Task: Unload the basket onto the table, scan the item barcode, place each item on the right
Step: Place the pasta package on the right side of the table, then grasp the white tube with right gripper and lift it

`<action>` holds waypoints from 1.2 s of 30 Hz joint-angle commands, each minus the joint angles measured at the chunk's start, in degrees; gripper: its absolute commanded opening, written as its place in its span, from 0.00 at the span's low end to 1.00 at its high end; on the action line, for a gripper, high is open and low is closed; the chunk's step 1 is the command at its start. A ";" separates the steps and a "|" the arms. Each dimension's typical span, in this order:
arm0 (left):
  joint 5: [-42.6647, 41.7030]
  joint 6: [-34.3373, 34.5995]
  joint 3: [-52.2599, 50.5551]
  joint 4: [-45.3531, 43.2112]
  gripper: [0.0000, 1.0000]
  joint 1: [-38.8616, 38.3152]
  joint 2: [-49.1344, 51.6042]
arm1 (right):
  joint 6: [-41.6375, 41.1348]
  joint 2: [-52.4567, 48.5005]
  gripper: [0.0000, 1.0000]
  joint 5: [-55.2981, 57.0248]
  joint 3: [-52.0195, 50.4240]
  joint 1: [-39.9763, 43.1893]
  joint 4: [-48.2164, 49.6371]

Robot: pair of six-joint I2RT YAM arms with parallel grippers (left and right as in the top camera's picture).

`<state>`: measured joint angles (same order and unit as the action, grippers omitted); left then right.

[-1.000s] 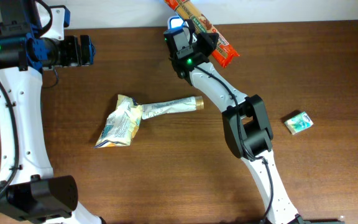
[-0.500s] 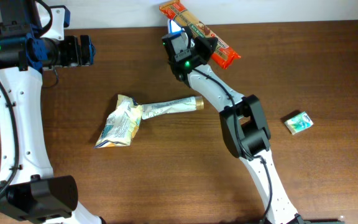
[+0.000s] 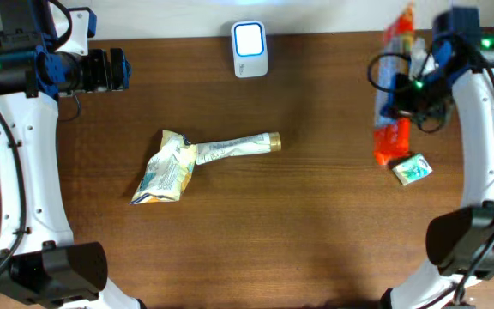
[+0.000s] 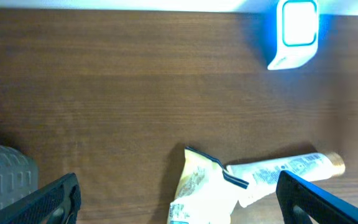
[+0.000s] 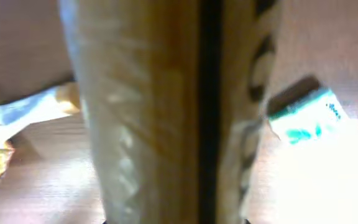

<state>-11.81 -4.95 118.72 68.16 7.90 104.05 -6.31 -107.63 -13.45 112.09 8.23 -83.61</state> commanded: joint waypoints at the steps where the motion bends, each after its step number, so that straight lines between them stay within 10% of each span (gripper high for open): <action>1: -0.22 -0.92 0.24 0.09 0.99 0.15 -0.26 | -0.39 1.36 0.04 -3.74 -14.38 6.14 8.72; 3: -0.22 -0.92 0.24 0.07 0.99 0.15 -0.26 | 0.07 1.36 0.04 -3.65 -23.82 9.09 16.48; 4: -0.24 -0.90 0.24 0.09 0.99 0.15 -0.26 | 0.28 1.36 0.28 -2.99 -27.32 9.97 19.52; 7: -0.24 -0.92 0.24 0.07 0.99 0.15 -0.26 | 6.14 1.42 0.57 -1.11 -28.33 10.54 18.40; 12: -0.22 -0.92 0.22 0.07 0.99 0.15 -0.26 | 6.93 1.42 0.58 -10.43 -11.02 2.25 3.89; 15: -0.22 -0.92 0.22 0.09 0.99 0.15 -0.26 | -2.99 1.01 0.55 -16.55 -10.73 -9.01 15.72; 19: -0.24 -0.92 0.22 0.07 0.99 0.15 -0.26 | -29.11 -8.04 0.04 -9.29 -10.93 -31.85 43.87; 23: -0.22 -0.92 0.22 0.07 0.99 0.15 -0.26 | -38.10 -20.24 0.04 -2.56 -10.93 -43.06 61.72; 29: -0.24 -0.92 0.24 0.07 0.99 0.15 -0.26 | -39.17 -25.97 0.04 -1.36 -10.93 -45.24 56.92; 36: -0.22 -0.92 0.24 0.07 0.99 0.15 -0.26 | -21.16 -22.51 0.05 -4.33 -10.82 -40.74 27.78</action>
<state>-11.81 -4.95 118.72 68.14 7.90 104.05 -33.78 -131.39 -19.40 102.10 -35.42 -52.51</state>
